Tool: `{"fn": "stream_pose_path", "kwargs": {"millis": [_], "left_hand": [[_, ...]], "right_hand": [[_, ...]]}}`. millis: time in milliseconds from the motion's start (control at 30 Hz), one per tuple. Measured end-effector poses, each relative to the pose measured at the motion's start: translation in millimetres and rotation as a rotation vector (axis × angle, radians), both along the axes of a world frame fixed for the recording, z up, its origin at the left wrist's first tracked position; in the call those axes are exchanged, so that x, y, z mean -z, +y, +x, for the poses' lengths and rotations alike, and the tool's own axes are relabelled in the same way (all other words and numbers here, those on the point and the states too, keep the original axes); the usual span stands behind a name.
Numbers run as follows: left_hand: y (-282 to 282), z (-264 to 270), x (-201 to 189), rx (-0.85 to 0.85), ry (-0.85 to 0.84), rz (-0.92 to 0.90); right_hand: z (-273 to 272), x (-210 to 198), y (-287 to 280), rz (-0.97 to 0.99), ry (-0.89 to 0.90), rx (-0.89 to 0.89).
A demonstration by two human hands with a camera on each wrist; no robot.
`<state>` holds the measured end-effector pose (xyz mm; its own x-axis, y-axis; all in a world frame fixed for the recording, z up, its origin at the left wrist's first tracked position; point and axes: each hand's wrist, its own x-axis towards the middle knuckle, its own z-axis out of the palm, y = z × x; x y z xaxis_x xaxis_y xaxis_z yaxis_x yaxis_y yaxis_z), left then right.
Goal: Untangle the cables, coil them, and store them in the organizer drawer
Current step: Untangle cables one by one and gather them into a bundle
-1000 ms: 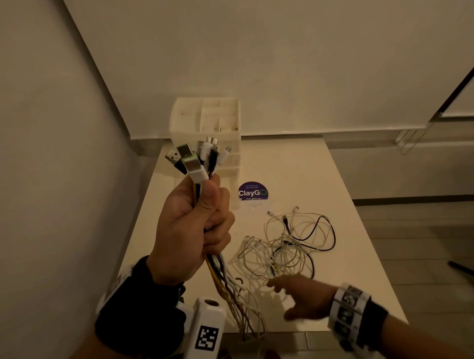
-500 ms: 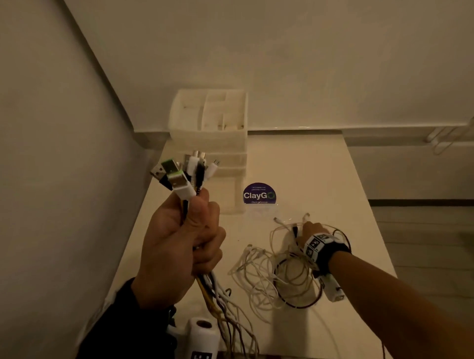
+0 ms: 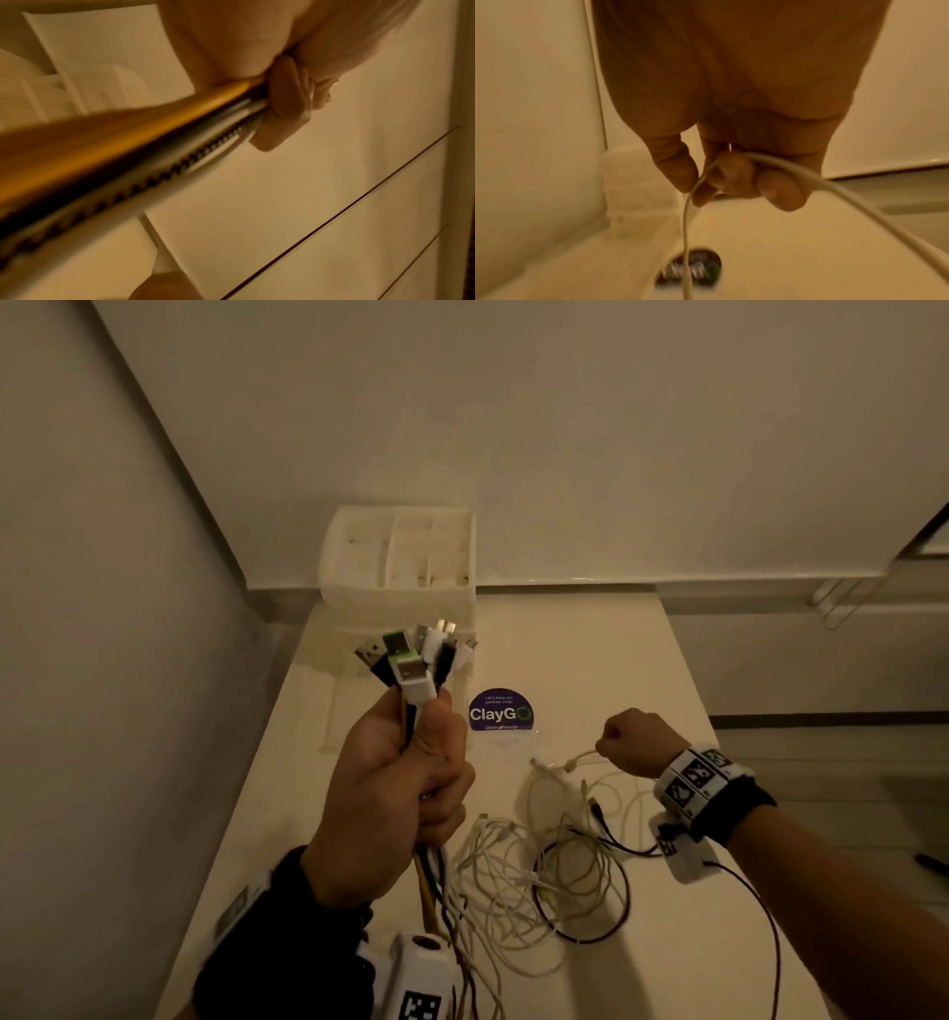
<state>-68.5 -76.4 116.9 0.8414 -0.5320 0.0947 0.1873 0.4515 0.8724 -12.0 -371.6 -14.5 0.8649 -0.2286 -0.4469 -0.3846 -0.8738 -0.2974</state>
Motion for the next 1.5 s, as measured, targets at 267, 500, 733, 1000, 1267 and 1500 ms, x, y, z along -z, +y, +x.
{"fn": "stream_pose_path", "kwargs": {"millis": [267, 500, 733, 1000, 1267, 1500], "left_hand": [[-9, 2, -4, -0.15, 0.08, 0.023], [-16, -8, -7, -0.214, 0.003, 0.077], [-6, -18, -5, -0.227, -0.064, 0.183], [3, -28, -2, -0.197, -0.109, 0.255], [42, -1, -31, -0.303, -0.026, -0.122], [67, -2, -47, -0.333, -0.153, 0.084]], "right_hand": [[-55, -121, 54, 1.175, -0.457, 0.227], [-129, -139, 155, 1.165, -0.754, -0.032], [-151, -128, 182, 0.793, -0.86, -0.019], [-162, -122, 190, 0.693, -0.827, -0.008], [-155, -34, 149, 0.695, -0.651, -0.135], [-137, 4, 112, 0.727, -0.636, 0.144]]}}
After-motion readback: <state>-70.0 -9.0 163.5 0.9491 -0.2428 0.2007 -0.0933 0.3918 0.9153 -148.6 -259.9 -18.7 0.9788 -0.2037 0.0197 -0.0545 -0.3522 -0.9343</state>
